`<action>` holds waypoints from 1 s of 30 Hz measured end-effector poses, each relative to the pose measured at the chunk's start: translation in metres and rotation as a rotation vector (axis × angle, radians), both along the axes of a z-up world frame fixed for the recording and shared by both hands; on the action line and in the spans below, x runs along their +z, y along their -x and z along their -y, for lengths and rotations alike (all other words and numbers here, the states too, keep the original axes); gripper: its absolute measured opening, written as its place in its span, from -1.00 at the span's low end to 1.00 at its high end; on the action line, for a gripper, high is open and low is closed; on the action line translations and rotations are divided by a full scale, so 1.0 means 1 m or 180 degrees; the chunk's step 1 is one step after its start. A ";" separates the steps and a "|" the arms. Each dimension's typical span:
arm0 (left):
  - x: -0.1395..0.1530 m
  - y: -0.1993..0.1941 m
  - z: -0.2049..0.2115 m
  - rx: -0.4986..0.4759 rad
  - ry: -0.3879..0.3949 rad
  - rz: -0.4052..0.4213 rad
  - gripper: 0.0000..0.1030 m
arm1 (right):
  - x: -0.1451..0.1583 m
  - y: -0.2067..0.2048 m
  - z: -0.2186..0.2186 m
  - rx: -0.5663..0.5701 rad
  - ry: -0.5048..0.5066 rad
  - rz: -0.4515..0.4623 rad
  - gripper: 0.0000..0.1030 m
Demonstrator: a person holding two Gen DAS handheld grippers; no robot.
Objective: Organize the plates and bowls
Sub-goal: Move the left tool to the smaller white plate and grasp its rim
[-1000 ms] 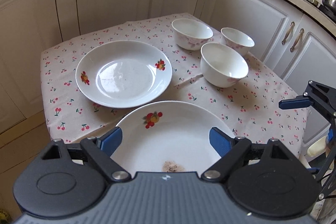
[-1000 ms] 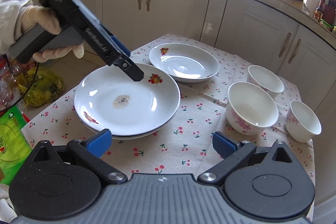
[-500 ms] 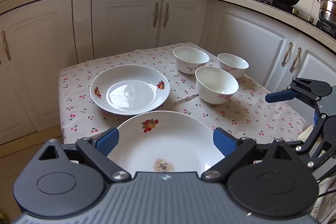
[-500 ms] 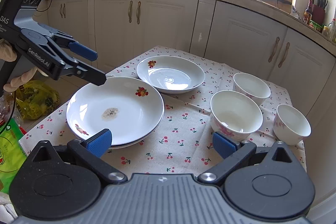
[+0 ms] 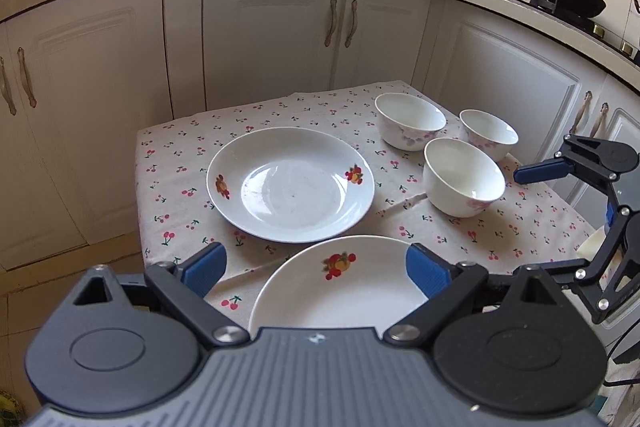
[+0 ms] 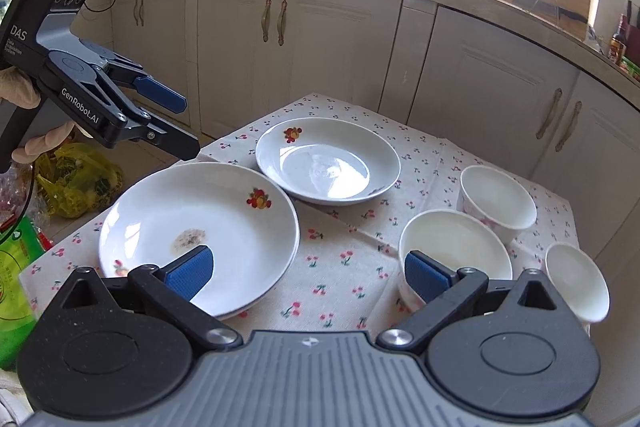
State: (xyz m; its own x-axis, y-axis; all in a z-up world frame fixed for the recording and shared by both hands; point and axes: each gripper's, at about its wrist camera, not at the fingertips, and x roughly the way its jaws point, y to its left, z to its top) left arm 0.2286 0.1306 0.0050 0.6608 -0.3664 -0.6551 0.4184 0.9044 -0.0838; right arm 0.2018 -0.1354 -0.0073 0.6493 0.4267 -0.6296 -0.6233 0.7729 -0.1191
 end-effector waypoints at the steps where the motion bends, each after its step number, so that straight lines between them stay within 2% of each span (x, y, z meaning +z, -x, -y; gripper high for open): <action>1: 0.000 -0.005 0.001 0.0017 -0.0025 -0.0003 0.87 | 0.000 -0.006 -0.001 0.0008 0.0015 0.0004 1.00; 13: -0.011 -0.073 0.001 0.0019 -0.0073 -0.0200 0.87 | 0.001 -0.071 -0.005 0.0194 0.0154 -0.0045 1.00; 19: -0.022 -0.110 0.000 0.0049 -0.0017 -0.0370 0.87 | -0.004 -0.099 -0.012 0.0398 0.0355 -0.0070 1.00; 30: -0.043 -0.167 -0.007 0.0276 0.0042 -0.0714 0.86 | -0.027 -0.152 -0.026 0.0642 0.0493 -0.0506 1.00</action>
State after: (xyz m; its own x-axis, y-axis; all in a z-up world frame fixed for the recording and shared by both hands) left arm 0.3952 0.1373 -0.0381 0.5286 -0.3242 -0.7845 0.3089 0.9343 -0.1779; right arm 0.3534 -0.1089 -0.0343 0.4492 0.4278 -0.7843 -0.7826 0.6119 -0.1145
